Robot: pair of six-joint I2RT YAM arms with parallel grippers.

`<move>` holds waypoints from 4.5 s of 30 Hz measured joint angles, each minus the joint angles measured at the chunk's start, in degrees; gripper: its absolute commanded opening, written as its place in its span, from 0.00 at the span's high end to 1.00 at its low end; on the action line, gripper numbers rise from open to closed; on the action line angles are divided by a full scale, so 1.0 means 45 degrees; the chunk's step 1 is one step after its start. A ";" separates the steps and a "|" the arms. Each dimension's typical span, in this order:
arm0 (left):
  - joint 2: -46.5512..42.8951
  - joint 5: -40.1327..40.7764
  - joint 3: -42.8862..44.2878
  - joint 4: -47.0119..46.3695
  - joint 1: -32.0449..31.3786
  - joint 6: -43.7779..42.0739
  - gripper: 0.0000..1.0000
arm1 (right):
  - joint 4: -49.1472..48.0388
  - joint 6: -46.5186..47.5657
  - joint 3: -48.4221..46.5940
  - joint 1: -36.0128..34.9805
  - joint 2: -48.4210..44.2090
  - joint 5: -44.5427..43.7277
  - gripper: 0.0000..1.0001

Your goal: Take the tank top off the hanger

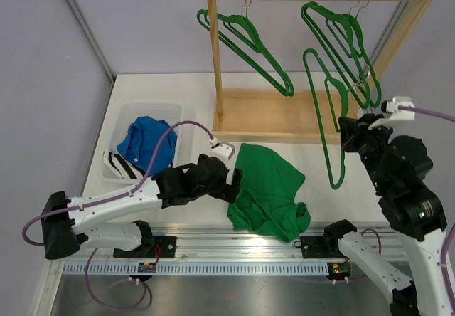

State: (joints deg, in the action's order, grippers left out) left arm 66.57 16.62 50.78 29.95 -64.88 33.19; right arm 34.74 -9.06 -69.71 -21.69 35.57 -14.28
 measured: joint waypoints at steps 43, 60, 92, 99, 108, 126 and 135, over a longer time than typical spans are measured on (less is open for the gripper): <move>-0.2977 0.0296 -0.0413 0.2268 -0.0073 -0.0442 0.01 | 0.2953 0.1637 -1.2599 0.3371 1.2798 0.2322 0.67; 0.5061 0.0034 0.2555 -0.0641 -0.1681 -0.0359 0.01 | 0.3298 0.0389 -0.8918 0.3405 0.6640 0.4313 0.01; 0.1923 0.4731 0.4177 0.4619 0.0544 0.0801 1.00 | 0.2093 -0.0544 -0.4017 0.3405 0.0661 0.9447 0.01; 0.0772 0.5450 0.6062 0.6377 0.4153 -0.0835 1.00 | 0.1812 -0.0627 -0.3677 0.3405 0.0583 0.9554 0.01; 0.2191 0.4119 0.7907 0.6479 1.0584 -0.2861 1.00 | 0.0986 -0.1049 -0.2977 0.3405 0.0481 1.0098 0.00; 0.8548 -0.0486 0.7611 0.5459 1.4105 -0.3021 0.59 | 0.0010 -0.1899 -0.1797 0.3405 0.0568 1.0807 0.00; 0.3347 -0.0617 0.8335 0.5892 1.4047 -0.2618 0.01 | 0.2069 -0.1496 -0.3089 0.3405 0.0772 0.9097 0.01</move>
State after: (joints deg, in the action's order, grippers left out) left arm 81.62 13.85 88.29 56.47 -1.67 21.41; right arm 44.05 -15.79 -83.61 -6.37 39.05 26.65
